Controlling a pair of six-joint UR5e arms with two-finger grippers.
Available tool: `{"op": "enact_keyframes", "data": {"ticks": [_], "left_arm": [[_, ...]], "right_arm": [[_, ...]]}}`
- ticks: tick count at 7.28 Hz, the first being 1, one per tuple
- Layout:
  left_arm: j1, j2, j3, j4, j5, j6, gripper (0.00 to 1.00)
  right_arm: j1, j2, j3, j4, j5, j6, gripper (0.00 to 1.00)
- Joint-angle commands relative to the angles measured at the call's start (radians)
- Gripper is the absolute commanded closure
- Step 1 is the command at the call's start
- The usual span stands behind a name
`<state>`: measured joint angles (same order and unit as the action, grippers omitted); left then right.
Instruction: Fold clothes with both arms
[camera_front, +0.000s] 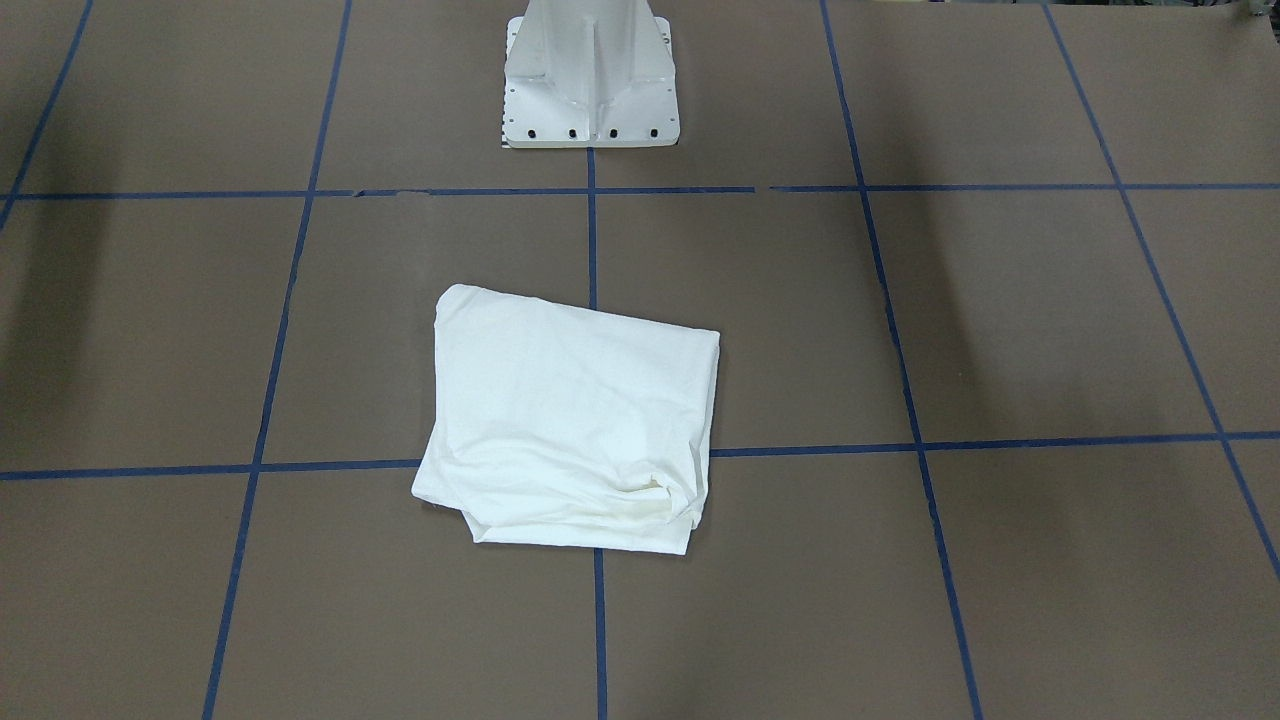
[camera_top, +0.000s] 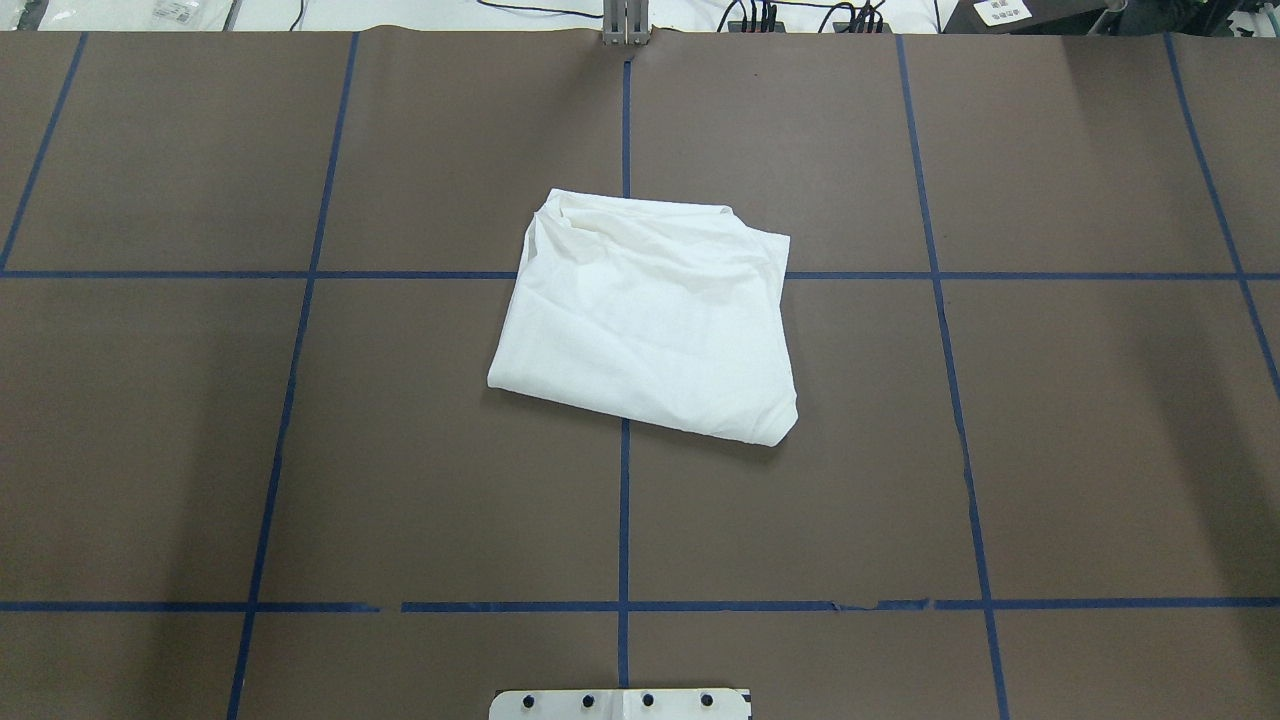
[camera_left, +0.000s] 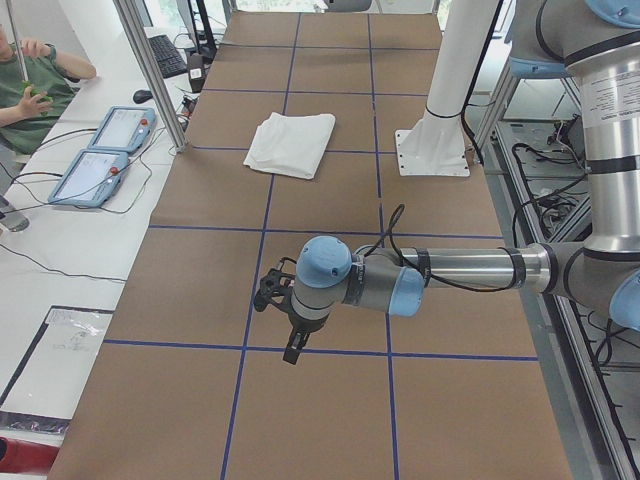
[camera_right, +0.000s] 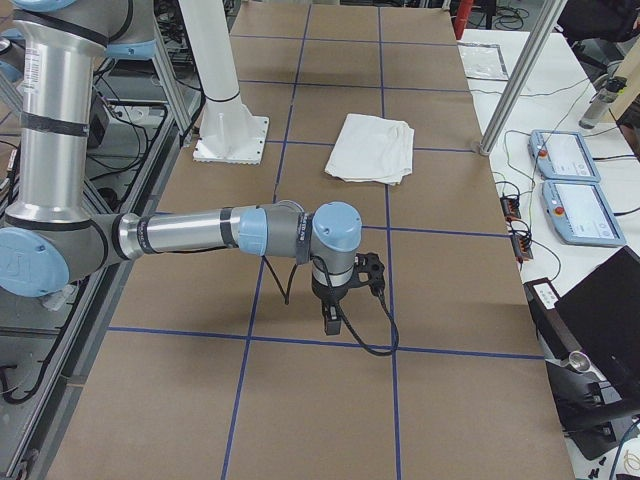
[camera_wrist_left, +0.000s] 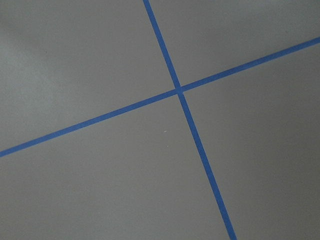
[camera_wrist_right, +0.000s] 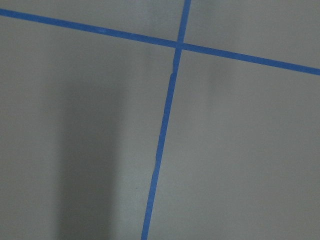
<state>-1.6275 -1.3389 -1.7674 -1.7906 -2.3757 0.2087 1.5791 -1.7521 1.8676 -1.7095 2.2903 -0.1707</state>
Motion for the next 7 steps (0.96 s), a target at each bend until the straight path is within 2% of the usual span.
{"op": "enact_keyframes", "data": {"ticks": [1, 3, 5, 7], "left_arm": [[-0.002, 0.001, 0.006, 0.005, -0.025, -0.006, 0.0], [0.0, 0.012, 0.0, 0.004, -0.028, -0.024, 0.0], [0.0, 0.012, -0.003, 0.001, -0.028, -0.167, 0.0], [0.001, 0.012, 0.003, 0.01, -0.023, -0.169, 0.0]], "right_arm": [[-0.001, -0.04, -0.031, 0.15, -0.003, 0.107, 0.0], [-0.007, -0.04, -0.03, 0.159, -0.003, 0.132, 0.0], [-0.01, -0.04, -0.031, 0.159, -0.002, 0.131, 0.0], [-0.01, -0.04, -0.031, 0.159, 0.001, 0.131, 0.0]]}}
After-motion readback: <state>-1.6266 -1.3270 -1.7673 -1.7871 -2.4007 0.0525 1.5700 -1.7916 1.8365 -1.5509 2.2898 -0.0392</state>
